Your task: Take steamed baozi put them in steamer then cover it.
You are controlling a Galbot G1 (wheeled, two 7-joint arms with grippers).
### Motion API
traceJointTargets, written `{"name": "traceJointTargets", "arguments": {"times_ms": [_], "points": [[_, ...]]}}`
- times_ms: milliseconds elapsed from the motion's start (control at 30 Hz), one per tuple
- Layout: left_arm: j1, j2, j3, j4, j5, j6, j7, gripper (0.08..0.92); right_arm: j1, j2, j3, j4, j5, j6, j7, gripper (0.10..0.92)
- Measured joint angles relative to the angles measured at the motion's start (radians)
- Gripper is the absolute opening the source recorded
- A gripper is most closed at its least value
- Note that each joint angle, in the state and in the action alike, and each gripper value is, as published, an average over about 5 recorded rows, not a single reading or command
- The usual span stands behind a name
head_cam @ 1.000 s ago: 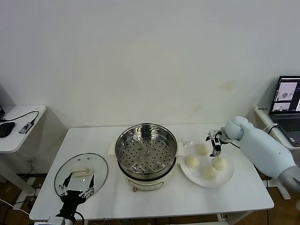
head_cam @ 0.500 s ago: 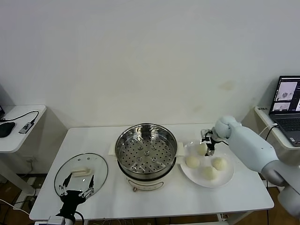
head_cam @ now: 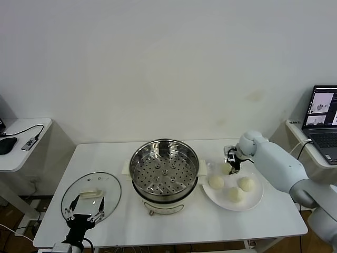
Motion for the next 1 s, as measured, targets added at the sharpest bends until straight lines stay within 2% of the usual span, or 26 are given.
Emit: {"name": "traceJointTargets", "arguments": {"times_ms": [433,733,1000], "points": [[0.001,0.01,0.006,-0.004,-0.006,0.003,0.0,0.823,0.118,-0.116,-0.102,0.166,0.137,-0.036,-0.001,0.458],[0.006,0.024,0.01,-0.01,-0.031,0.004,0.002,0.823,0.32,-0.177,-0.257,0.33,0.323,-0.032,0.025,0.458],[0.014,0.034,0.008,-0.014,-0.065,0.008,0.006,0.823,0.514,-0.149,-0.434,0.42,0.506,0.025,0.068,0.458]]}}
